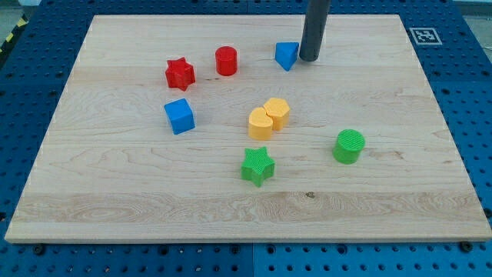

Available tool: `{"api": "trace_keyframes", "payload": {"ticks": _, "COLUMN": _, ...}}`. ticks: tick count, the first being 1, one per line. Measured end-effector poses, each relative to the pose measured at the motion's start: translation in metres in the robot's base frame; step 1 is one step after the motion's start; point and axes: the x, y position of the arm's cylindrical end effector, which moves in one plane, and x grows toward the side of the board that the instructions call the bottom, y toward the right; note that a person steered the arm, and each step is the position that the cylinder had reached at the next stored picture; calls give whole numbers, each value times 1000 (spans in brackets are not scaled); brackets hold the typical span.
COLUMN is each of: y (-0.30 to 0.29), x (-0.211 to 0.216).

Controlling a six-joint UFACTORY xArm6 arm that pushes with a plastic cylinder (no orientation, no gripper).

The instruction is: Move the blue triangle parallel to the red circle

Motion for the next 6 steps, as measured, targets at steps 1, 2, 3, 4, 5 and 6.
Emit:
{"api": "trace_keyframes", "payload": {"ticks": 1, "y": -46, "x": -5}}
{"api": "trace_keyframes", "payload": {"ticks": 2, "y": -57, "x": -6}}
{"api": "trace_keyframes", "payload": {"ticks": 3, "y": -57, "x": -38}}
{"api": "trace_keyframes", "payload": {"ticks": 4, "y": -68, "x": -59}}
{"api": "trace_keyframes", "payload": {"ticks": 5, "y": -83, "x": -46}}
{"api": "trace_keyframes", "payload": {"ticks": 6, "y": -86, "x": -17}}
